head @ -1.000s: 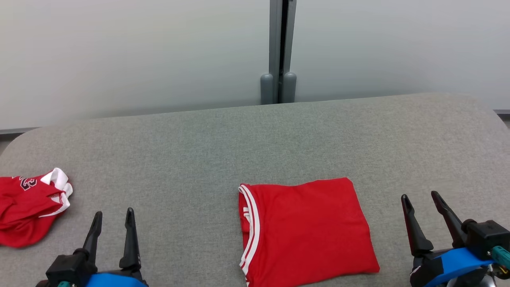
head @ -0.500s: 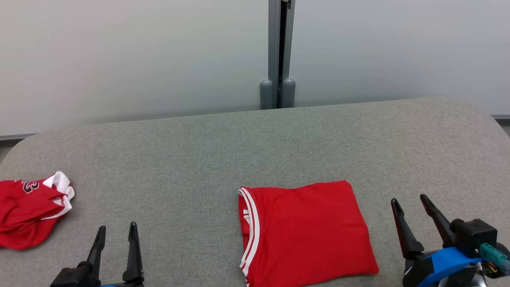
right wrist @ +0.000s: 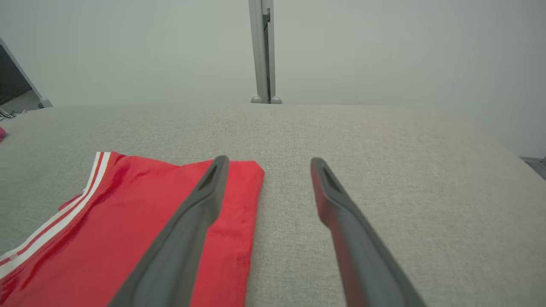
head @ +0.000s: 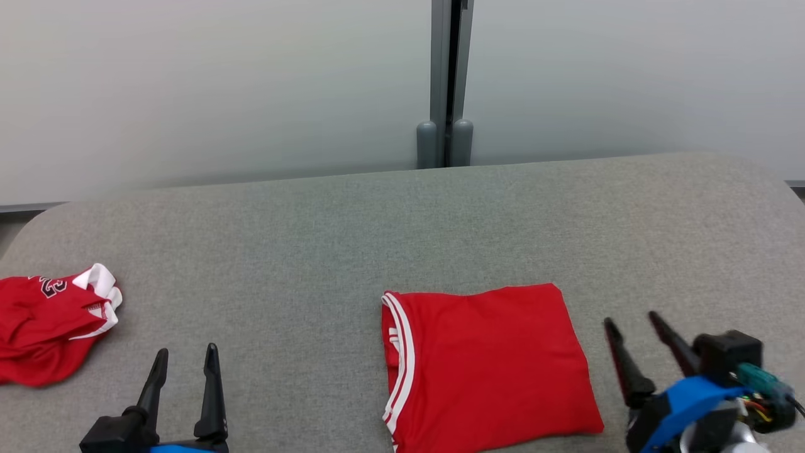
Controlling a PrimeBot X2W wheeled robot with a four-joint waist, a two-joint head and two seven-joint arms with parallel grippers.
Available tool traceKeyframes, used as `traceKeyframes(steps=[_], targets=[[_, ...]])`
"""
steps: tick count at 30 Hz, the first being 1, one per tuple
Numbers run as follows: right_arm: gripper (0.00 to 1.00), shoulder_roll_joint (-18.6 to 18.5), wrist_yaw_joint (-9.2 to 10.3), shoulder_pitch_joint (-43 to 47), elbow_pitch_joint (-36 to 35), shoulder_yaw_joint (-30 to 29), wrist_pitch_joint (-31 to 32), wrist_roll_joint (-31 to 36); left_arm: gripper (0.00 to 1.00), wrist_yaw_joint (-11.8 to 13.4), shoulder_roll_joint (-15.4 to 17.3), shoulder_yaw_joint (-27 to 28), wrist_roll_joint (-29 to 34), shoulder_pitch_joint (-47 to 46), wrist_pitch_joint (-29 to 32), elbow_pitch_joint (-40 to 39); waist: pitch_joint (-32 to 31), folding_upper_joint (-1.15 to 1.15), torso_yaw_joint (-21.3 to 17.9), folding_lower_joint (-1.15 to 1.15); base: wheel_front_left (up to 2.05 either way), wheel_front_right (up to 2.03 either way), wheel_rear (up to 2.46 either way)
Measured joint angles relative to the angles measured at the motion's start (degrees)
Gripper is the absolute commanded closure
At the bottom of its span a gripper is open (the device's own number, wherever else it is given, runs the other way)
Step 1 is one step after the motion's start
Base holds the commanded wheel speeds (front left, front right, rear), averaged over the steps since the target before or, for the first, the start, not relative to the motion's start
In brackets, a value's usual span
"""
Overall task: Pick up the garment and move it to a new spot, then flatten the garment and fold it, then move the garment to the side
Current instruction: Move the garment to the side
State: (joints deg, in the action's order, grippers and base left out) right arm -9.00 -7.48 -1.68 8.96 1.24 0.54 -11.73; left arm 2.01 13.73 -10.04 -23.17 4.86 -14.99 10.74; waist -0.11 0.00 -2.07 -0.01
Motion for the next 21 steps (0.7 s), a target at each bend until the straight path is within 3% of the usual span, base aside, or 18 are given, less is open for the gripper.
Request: traceKeyframes(steps=[4, 8, 11, 19, 20, 21], targets=[[0.0, 1.7, -0.01, -2.2, -0.1, 0.3, 12.8, -3.3, 0.0, 0.0, 0.5, 0.0, 0.1, -1.3, 0.2, -1.0, 1.9, 0.0, 0.3, 0.0, 0.0, 0.0, 0.0], [0.0, 1.0, -0.01, -6.9, -0.5, 0.9, 28.3, -3.2, 0.0, 0.0, 0.8, -0.1, 0.5, -4.3, 0.5, -2.1, 5.1, 0.0, 0.7, 0.02, 0.0, 0.0, 0.0], [0.0, 0.9, -0.01, -9.9, 0.5, 0.7, 36.4, -2.9, 0.0, 0.0, 1.0, -0.4, 0.7, -6.4, 0.7, -2.2, 7.2, 0.0, 1.6, 0.02, 0.0, 0.0, 0.0], [0.0, 1.8, 0.0, -13.2, 5.8, -0.3, 45.4, -1.5, 0.0, -1.0, 0.7, -1.9, 1.2, -9.3, 0.7, -1.2, 10.8, 0.0, 4.2, 0.02, 0.0, 0.0, 0.0], [0.08, 1.8, 0.01, -13.5, 5.8, 0.1, 45.9, -1.8, 0.0, -1.0, 0.7, -1.9, 1.2, -9.4, 0.7, -1.0, 11.1, 0.0, 4.4, 0.02, 0.0, 0.0, 0.0], [0.47, 1.6, 0.07, -13.6, 5.9, 0.7, 46.4, -2.0, 0.0, -1.0, 0.8, -1.9, 1.2, -9.5, 0.6, -0.9, 11.3, 0.0, 4.5, 0.02, 0.0, 0.0, 0.0]])
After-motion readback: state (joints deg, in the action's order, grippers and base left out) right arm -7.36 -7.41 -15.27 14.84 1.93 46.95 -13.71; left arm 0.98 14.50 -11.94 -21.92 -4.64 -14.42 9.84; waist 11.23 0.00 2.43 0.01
